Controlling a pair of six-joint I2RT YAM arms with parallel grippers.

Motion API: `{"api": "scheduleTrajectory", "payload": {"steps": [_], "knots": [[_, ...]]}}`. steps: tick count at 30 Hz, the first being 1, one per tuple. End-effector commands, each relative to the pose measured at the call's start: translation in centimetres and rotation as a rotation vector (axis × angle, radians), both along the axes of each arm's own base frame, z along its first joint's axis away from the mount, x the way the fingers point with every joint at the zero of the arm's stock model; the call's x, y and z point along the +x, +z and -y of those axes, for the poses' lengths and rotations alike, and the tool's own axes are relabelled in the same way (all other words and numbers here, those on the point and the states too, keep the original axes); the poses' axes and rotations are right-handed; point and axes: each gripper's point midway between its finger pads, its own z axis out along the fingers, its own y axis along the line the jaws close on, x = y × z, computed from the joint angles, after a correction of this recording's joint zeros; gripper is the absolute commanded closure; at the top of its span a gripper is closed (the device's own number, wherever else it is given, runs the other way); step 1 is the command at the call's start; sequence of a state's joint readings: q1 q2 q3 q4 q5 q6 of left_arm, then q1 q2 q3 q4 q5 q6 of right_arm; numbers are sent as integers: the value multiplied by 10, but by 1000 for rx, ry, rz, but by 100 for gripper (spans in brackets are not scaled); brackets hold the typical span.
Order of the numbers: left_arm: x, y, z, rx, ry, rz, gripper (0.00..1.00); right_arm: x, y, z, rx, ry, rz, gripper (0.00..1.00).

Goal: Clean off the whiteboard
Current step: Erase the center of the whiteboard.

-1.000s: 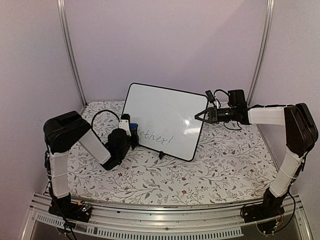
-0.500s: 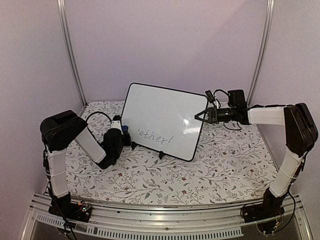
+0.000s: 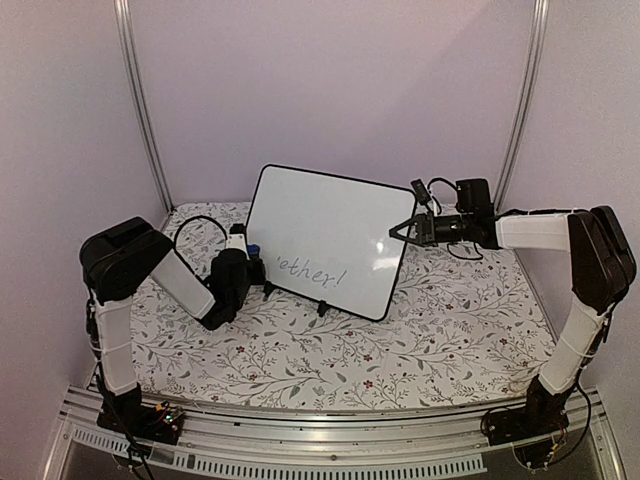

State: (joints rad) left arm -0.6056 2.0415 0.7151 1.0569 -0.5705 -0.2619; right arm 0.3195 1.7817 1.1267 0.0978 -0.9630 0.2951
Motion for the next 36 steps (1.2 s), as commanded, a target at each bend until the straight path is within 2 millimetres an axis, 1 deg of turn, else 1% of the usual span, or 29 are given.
{"api": "scheduleTrajectory", "payload": {"steps": [1,4,6,7,9,10,12,15,18,20,22,24,26,28,33,36], "knots": [[-8,-19,64,10,-200,-76,100,-46,-40,-15,-32,132,-203,100],[-12,-21,82,5,-241,-83,100,-46,-39,-15,-31,132,-201,100],[-15,-23,91,11,-259,-87,100,-46,-39,-15,-31,131,-200,100],[-17,-24,93,14,-261,-88,100,-46,-39,-15,-32,131,-201,100],[-18,-26,90,9,-247,-94,100,-45,-38,-15,-31,131,-199,100],[-18,-27,85,10,-230,-98,100,-46,-38,-15,-30,132,-198,100],[-15,-30,69,10,-179,-115,100,-46,-38,-15,-31,132,-198,100],[-11,-32,35,0,-87,-142,100,-46,-38,-15,-31,132,-198,100],[-7,-33,5,-5,-28,-168,100,-46,-38,-15,-30,133,-195,100],[-7,-34,-5,-4,-16,-178,100,-45,-38,-16,-31,132,-193,100],[-7,-35,-9,-2,-21,-185,100,-45,-37,-16,-30,131,-193,100],[-8,-35,-4,5,-50,-183,100,-46,-37,-16,-30,132,-194,100],[-8,-35,5,0,-91,-180,100,-45,-38,-16,-30,132,-195,100],[-9,-36,19,-4,-141,-176,100,-46,-38,-16,-30,132,-197,100],[-16,-34,61,19,-244,-147,100,-46,-38,-15,-31,130,-199,100],[-20,-31,81,2,-290,-130,100,-46,-39,-16,-33,131,-200,100]]}}
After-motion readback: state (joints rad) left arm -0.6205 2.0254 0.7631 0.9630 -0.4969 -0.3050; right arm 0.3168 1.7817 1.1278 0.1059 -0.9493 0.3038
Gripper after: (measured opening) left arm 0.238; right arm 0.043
